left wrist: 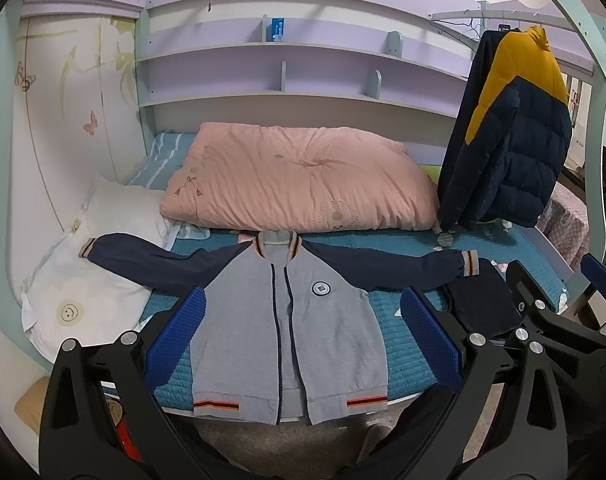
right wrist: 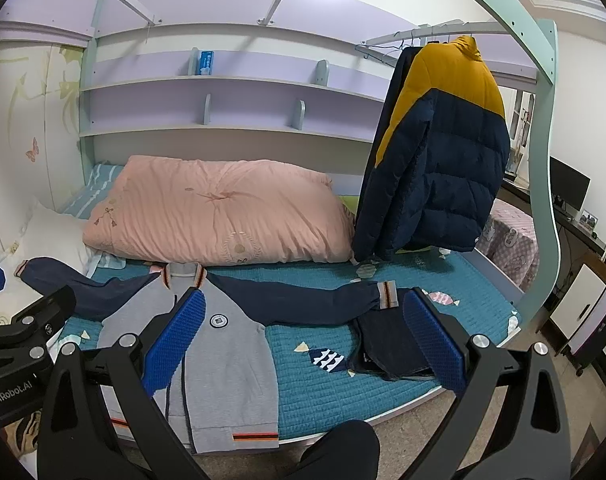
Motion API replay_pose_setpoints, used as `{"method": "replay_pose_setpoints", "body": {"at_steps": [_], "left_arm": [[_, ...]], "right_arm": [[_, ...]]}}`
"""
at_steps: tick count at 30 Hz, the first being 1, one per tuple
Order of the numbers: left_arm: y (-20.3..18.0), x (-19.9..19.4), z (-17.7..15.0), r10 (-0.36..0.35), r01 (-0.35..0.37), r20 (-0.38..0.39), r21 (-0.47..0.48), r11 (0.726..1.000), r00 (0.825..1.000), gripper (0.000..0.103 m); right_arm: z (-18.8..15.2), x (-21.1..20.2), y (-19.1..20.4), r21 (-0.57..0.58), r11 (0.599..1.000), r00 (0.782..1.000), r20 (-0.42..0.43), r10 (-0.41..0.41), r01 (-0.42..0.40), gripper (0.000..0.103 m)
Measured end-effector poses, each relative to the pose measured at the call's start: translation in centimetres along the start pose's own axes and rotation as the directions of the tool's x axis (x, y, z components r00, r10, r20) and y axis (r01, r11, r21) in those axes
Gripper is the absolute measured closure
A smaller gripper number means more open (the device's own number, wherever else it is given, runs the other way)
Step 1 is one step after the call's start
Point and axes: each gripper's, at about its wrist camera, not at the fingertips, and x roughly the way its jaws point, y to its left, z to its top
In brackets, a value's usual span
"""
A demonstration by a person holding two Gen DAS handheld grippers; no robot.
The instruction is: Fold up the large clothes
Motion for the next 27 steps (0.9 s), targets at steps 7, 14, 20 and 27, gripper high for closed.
{"method": "replay_pose_setpoints", "body": {"at_steps": [7,14,20,27], "left_arm": [[-0.1,-0.3,0.1,-0.004,0.004,-0.004,-0.002,1.000,1.000,0.005],[-0.2,-0.1,0.1,-0.009,0.009,-0.017,-0.002,1.000,1.000,0.005],[-0.4,0.4,0.1,-0.021,0.021,-0.032,0.001,1.000,0.999,0.005],[0.1,1.6,-0.2,-0.021,0.022,-0.055,0.000,1.000,0.998,0.005]], "right_arm": [[-0.2,-0.3,0.0,0.002,1.000,1.000,-0.001,-0.001,0.001,0.007],[-0.4,-0.4,0.0,0.003,1.000,1.000,-0.008,-0.002,0.002,0.007],[-0.5,-0.3,-0.1,0.009,1.000,1.000,-0.022,-0.008,0.008,0.007],[-0.2,0.9,0.3,0.007,1.000,0.999,-0.044,0.003,-0.003,0.007]]}}
